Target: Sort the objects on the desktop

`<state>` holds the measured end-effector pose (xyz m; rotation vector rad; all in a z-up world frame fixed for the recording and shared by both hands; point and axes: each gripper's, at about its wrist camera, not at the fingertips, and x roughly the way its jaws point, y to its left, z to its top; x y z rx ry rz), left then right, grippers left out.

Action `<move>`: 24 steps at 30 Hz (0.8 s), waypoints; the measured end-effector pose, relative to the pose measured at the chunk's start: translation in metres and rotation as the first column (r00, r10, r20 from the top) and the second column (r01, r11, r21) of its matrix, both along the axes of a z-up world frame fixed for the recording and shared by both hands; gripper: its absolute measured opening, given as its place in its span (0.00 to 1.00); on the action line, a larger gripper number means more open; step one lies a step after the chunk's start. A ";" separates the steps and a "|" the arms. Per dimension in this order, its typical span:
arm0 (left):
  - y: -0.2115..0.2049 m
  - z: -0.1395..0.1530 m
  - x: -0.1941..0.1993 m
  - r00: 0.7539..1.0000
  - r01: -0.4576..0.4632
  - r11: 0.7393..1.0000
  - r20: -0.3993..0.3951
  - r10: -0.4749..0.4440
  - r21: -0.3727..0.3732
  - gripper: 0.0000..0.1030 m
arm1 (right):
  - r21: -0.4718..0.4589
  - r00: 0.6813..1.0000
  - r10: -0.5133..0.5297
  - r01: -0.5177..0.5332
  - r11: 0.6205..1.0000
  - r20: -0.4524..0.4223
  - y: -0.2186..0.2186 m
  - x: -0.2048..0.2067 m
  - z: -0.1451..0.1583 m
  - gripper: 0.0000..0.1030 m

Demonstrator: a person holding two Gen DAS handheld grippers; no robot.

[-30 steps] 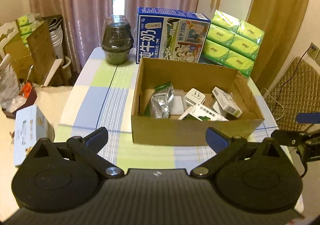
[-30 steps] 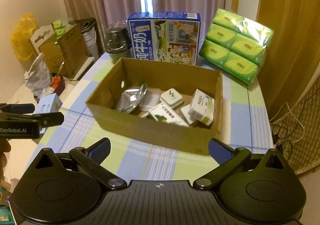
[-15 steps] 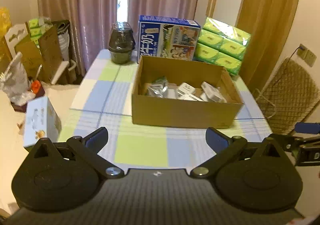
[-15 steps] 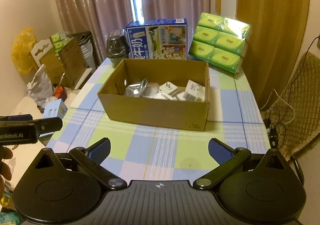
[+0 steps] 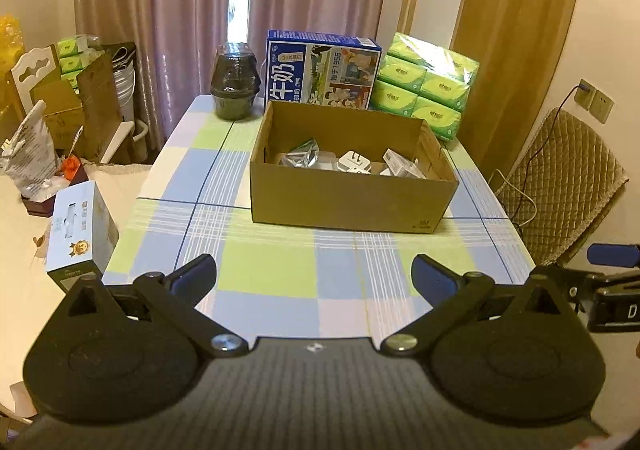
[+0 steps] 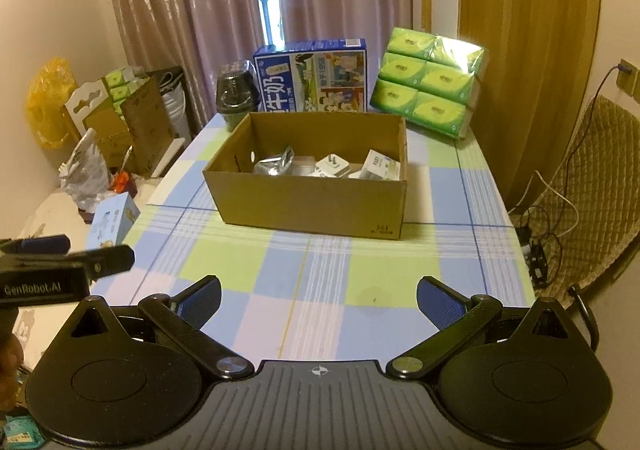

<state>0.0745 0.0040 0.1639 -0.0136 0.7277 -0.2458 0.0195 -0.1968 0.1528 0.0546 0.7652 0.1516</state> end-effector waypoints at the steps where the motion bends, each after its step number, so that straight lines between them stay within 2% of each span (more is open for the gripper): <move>1: 0.000 0.000 -0.003 1.000 0.002 1.000 -0.001 -0.002 0.002 0.99 | 0.002 1.000 0.000 0.000 1.000 0.003 0.000 -0.002 0.001 0.98; 10: 0.000 -0.002 -0.016 1.000 0.008 1.000 -0.002 -0.008 0.007 0.99 | 0.006 1.000 -0.001 0.001 1.000 0.015 -0.001 -0.012 0.001 0.98; 24: -0.004 -0.003 -0.011 1.000 0.011 1.000 -0.007 -0.011 0.002 0.99 | 0.016 1.000 -0.001 0.001 1.000 -0.003 -0.002 -0.009 -0.005 0.98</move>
